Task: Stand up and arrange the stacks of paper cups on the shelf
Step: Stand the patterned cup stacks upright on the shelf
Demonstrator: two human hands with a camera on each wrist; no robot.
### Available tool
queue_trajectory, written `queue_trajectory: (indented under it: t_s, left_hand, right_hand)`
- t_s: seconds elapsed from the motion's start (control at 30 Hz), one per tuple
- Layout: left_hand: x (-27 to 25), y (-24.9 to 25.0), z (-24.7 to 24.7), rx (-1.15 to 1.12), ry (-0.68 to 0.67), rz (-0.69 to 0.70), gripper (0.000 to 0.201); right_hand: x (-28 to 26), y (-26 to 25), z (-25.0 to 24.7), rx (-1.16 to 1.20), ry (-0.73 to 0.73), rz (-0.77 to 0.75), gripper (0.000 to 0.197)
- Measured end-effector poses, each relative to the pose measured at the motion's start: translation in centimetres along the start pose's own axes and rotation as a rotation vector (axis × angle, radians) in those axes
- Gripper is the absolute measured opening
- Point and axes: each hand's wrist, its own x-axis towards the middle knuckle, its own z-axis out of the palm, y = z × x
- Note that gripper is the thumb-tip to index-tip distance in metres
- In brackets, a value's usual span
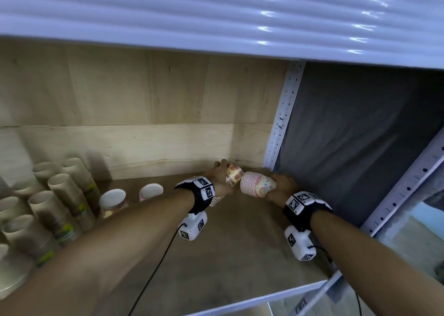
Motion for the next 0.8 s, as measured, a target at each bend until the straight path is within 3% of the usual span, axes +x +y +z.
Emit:
queue_trajectory:
  t_s: [0.3, 0.53, 0.67, 0.8]
  left_hand:
    - [-1.6, 0.4, -2.2, -0.167, 0.091, -0.032, 0.068]
    - [-3.4, -0.4, -2.0, -0.193, 0.053, -0.060, 0.075]
    - [-4.3, -1.3, -1.7, -0.217, 0.037, -0.088, 0.071]
    - [-4.9, -1.7, -1.3, -0.233, 0.025, -0.091, 0.069]
  right_hand:
    - [-1.3, -3.7, -3.7, -0.043, -0.009, -0.152, 0.063]
    - [-2.2, -6.2, -3.6, -0.110, -0.123, -0.217, 0.057]
    - [-2.9, -7.0, -2.9, -0.168, -0.177, -0.238, 0.072]
    - [-3.1, -7.2, -2.5, -0.177, -0.197, -0.234, 0.069]
